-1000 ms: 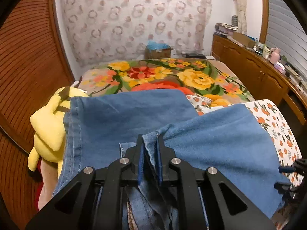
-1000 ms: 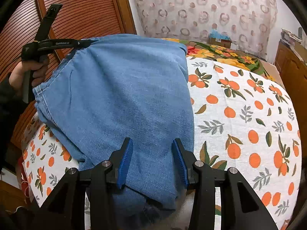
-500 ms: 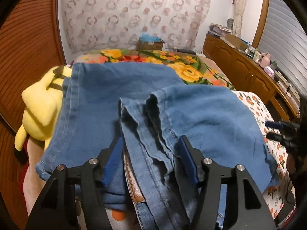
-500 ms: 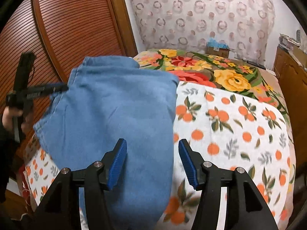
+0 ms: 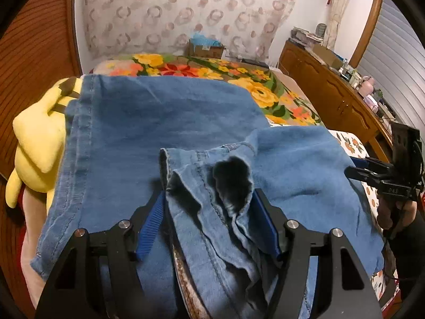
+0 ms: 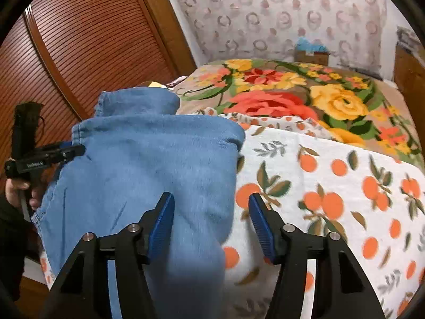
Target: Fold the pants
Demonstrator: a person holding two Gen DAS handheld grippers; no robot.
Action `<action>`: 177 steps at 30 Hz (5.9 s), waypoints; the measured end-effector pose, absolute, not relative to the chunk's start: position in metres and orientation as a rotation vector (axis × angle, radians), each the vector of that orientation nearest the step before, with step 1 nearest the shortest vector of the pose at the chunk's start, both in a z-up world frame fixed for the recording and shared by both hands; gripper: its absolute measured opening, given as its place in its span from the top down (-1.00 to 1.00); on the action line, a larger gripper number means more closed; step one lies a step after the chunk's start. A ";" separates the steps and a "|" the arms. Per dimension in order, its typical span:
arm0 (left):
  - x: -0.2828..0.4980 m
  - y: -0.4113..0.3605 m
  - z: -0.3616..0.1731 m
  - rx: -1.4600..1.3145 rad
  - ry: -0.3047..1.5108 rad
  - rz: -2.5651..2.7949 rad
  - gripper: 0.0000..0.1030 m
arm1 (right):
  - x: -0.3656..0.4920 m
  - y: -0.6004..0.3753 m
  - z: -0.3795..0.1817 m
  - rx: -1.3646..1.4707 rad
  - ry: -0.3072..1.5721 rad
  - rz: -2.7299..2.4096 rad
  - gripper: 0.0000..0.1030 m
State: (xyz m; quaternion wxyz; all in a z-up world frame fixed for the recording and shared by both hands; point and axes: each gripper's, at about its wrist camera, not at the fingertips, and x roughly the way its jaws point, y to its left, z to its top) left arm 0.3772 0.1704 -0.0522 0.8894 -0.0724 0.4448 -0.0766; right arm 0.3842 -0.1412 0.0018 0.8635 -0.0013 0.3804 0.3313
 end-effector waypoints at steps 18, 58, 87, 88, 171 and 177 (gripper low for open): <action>0.364 0.155 -0.039 -0.092 0.839 -0.195 0.34 | 0.409 -0.135 -0.010 -0.007 0.854 0.815 0.18; 0.226 0.273 0.155 -0.042 0.345 0.017 0.56 | 0.249 -0.076 0.161 -0.162 0.321 0.885 0.85; 0.410 0.314 0.025 -0.052 0.721 0.020 -0.08 | 0.468 -0.023 0.020 -0.060 0.673 0.746 0.23; 0.408 0.318 0.028 -0.060 0.710 0.030 -0.08 | 0.467 -0.024 0.023 -0.061 0.662 0.728 0.21; 0.136 0.003 0.014 0.019 0.515 -0.128 -1.00 | 0.114 -0.187 -0.006 -0.001 0.477 0.318 -0.72; 0.120 0.004 0.012 0.020 0.515 -0.111 -1.00 | 0.095 -0.190 -0.002 0.008 0.451 0.300 -0.72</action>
